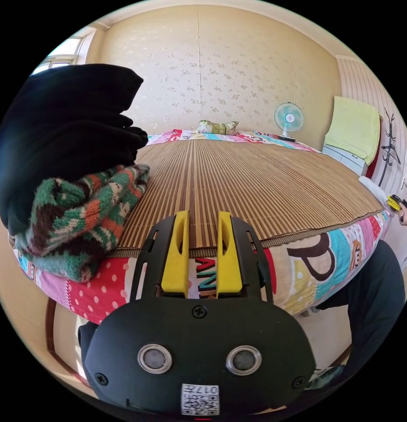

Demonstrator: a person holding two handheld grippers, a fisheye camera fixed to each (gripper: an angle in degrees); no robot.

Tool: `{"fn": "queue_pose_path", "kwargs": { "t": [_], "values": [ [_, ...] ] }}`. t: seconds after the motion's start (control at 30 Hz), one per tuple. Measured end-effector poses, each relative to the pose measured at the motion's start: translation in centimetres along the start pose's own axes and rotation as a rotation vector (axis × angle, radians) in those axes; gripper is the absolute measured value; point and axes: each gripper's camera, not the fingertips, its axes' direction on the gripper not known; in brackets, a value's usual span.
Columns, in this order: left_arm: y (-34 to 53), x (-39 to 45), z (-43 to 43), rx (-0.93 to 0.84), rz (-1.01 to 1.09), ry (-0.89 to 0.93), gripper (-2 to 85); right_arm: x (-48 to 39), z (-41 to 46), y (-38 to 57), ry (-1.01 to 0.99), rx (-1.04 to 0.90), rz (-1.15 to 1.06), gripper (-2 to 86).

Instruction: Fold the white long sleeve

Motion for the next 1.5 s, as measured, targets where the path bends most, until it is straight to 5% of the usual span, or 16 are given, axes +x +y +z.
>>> {"fn": "queue_pose_path", "kwargs": {
  "t": [0.1,0.23,0.3,0.4,0.5,0.6,0.77,0.9,1.1,1.2,1.27,1.43,1.5],
  "values": [
    [-0.6,0.0,-1.0,0.002,-0.001,0.002,10.0,-2.2,2.7,3.9,-0.032,-0.108,-0.048,1.0],
    [-1.6,-0.5,-2.5,0.0,-0.008,0.015,9.9,-2.9,7.1,11.9,-0.501,-0.227,0.044,0.2],
    [-2.0,-1.0,-3.1,0.001,-0.014,0.027,9.9,-4.3,9.9,16.1,-0.565,-0.305,0.055,0.0],
    [-2.7,-1.8,-4.1,0.001,-0.024,0.042,9.7,-8.6,14.8,22.5,-0.405,-0.523,-0.054,0.0],
    [-3.6,-2.7,-5.0,-0.003,-0.029,0.046,9.6,-12.7,20.4,28.2,0.02,-0.881,-0.324,0.3],
    [-4.5,-3.8,-5.9,-0.01,-0.033,0.05,9.3,-13.8,22.7,31.6,0.359,-0.993,-0.484,0.6],
    [-5.8,-7.0,-7.3,-0.01,-0.087,0.077,8.5,-16.4,17.8,29.5,0.242,-0.689,-0.569,1.4],
    [-6.1,-9.9,-8.2,0.009,-0.163,0.088,6.5,-12.2,12.7,26.1,0.641,-0.253,-0.343,5.0],
    [-8.8,-15.7,-9.3,-0.059,-0.262,0.119,4.8,-5.4,14.2,27.7,0.503,-0.191,-0.185,6.6],
    [-12.0,-17.5,-10.4,-0.247,-0.285,0.314,3.3,-7.8,14.7,31.1,0.442,-0.149,-0.336,4.3],
    [-13.1,-14.6,-10.3,-0.374,-0.131,0.668,0.2,-9.6,15.1,33.3,0.27,-0.169,-0.459,3.7],
    [-13.4,-9.6,-10.7,-0.446,-0.047,1.208,0.6,-11.7,22.1,38.2,-0.006,-0.501,-0.621,2.9],
    [-14.7,-8.9,-10.6,-0.423,-0.056,1.433,8.6,-12.0,24.9,40.3,-0.054,-0.584,-0.662,2.9]
  ]
}}
